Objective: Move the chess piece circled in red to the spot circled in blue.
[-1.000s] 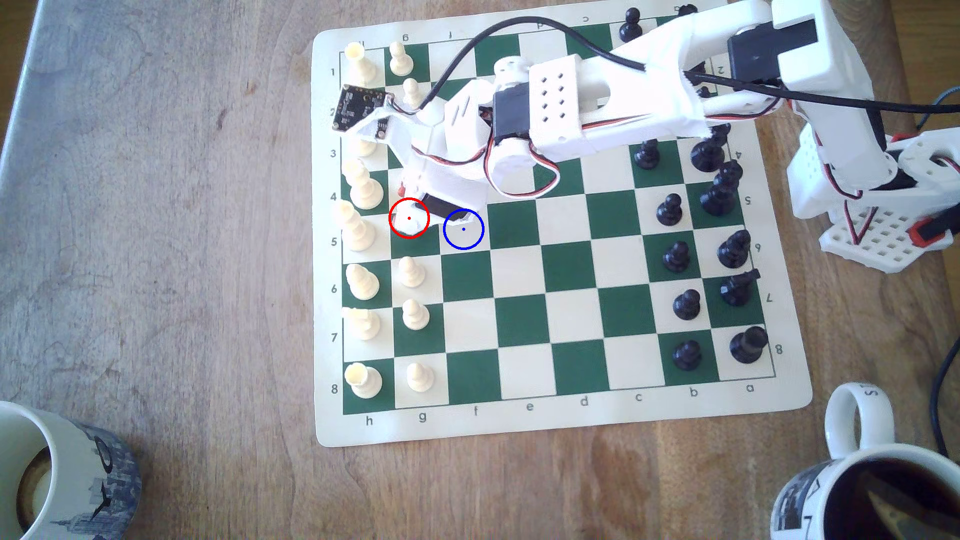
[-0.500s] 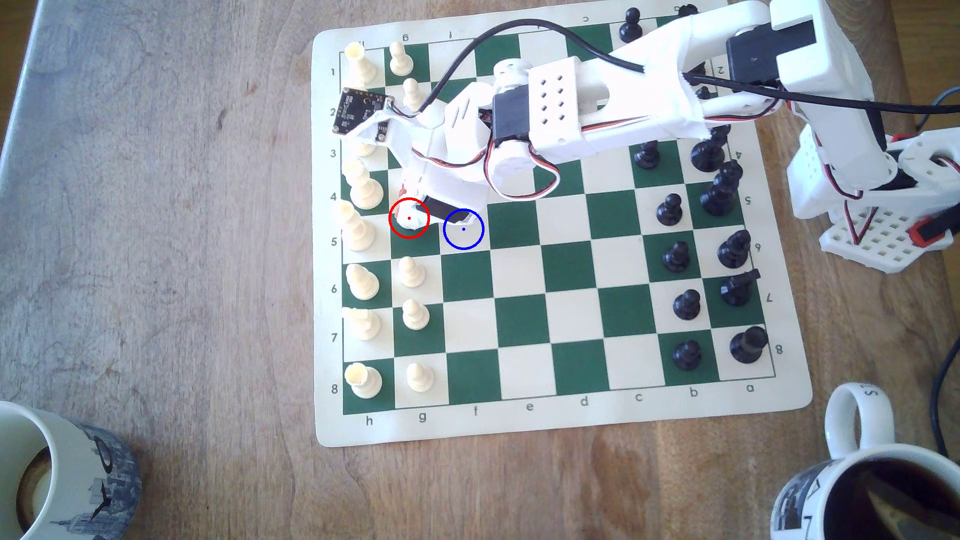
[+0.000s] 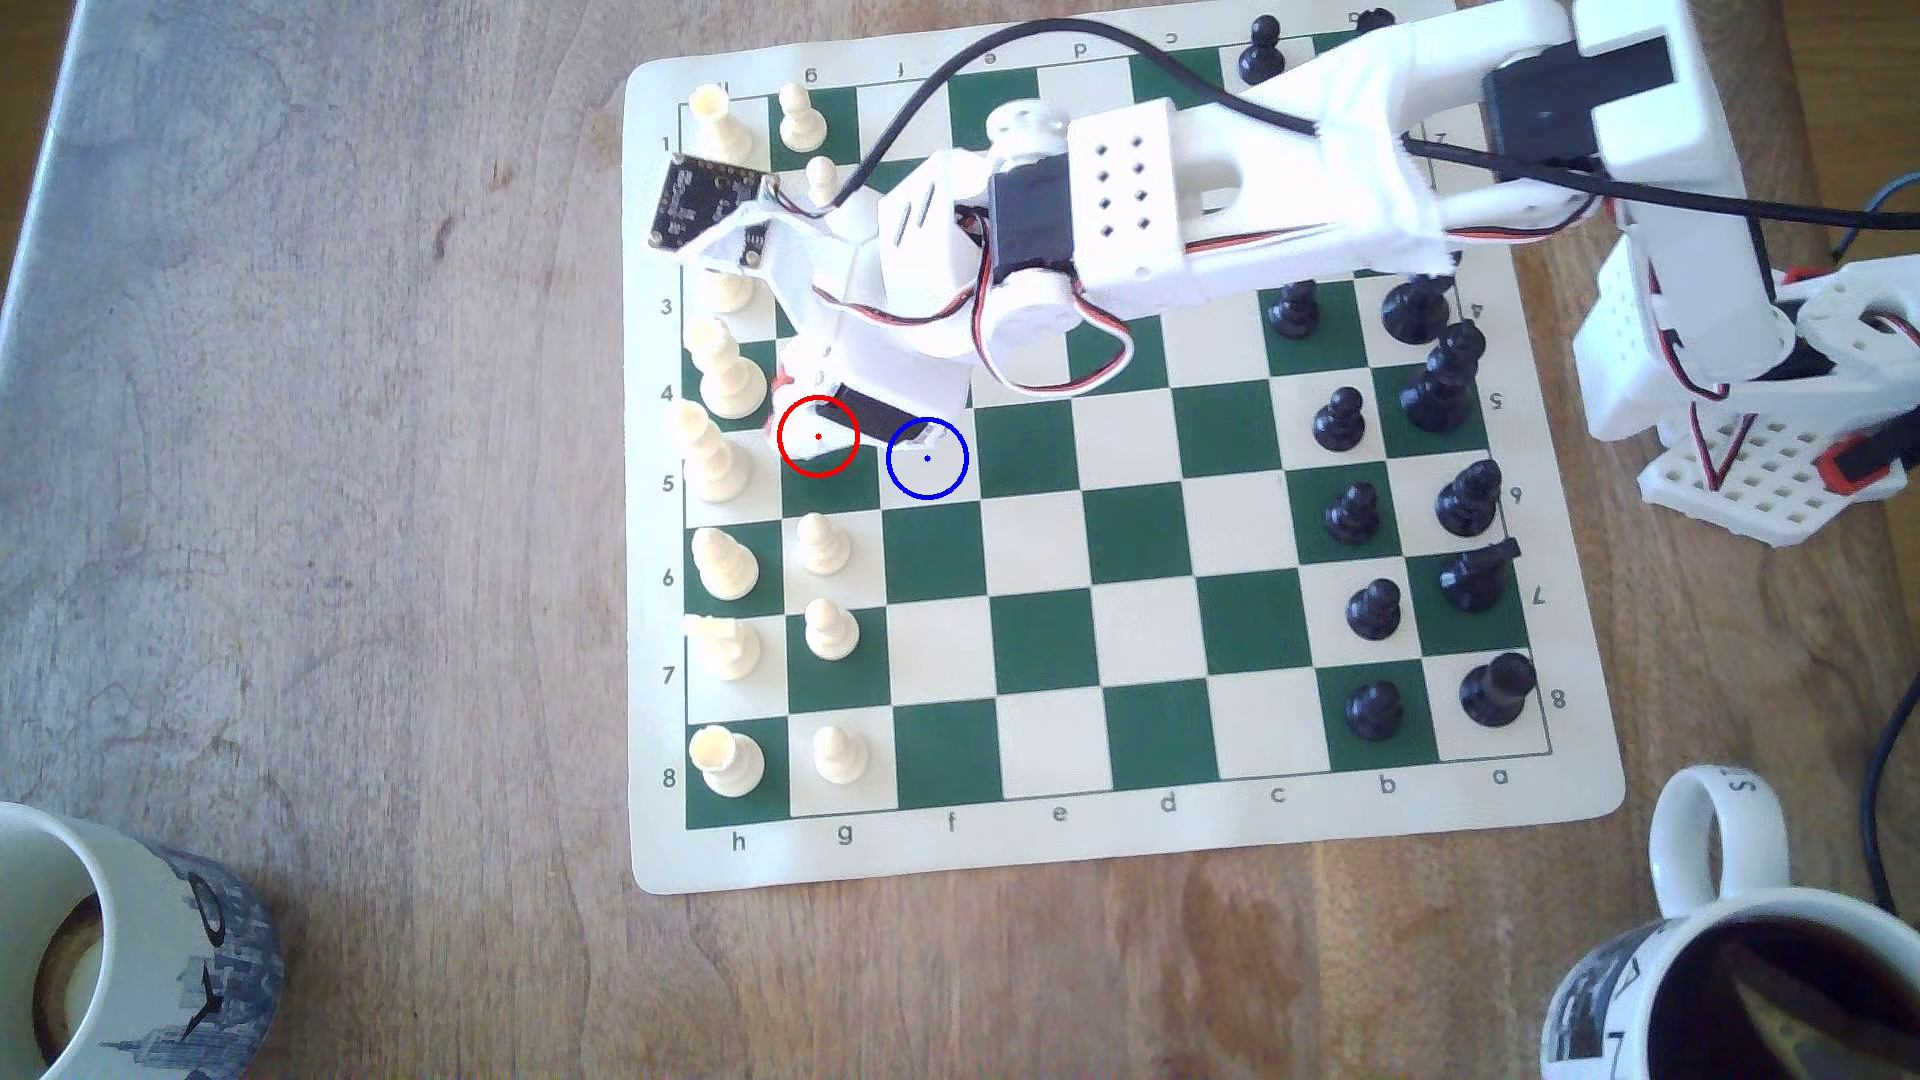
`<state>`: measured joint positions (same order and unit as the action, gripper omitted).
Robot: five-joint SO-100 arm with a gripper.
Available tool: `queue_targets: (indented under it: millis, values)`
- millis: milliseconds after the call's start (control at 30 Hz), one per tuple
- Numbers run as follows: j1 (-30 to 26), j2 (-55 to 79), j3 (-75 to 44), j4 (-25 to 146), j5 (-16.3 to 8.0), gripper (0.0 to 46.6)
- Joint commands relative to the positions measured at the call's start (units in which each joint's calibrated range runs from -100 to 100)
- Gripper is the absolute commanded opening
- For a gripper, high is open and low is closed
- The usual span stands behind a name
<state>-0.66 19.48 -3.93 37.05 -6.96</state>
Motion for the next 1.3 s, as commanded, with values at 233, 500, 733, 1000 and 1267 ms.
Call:
queue_targets:
  millis: [233,500,733,1000,1267]
  values:
    - [-0.71,-17.02,16.08,-1.59,1.32,0.9]
    - [-1.41,-15.92,19.62,-4.05,1.32,0.9]
    - [-1.64,-13.88,20.16,-4.54,1.37,0.8]
    - [-1.41,-12.6,21.7,-4.54,2.54,0.8]
    - [-1.49,-11.25,22.52,-4.46,3.08,0.9]
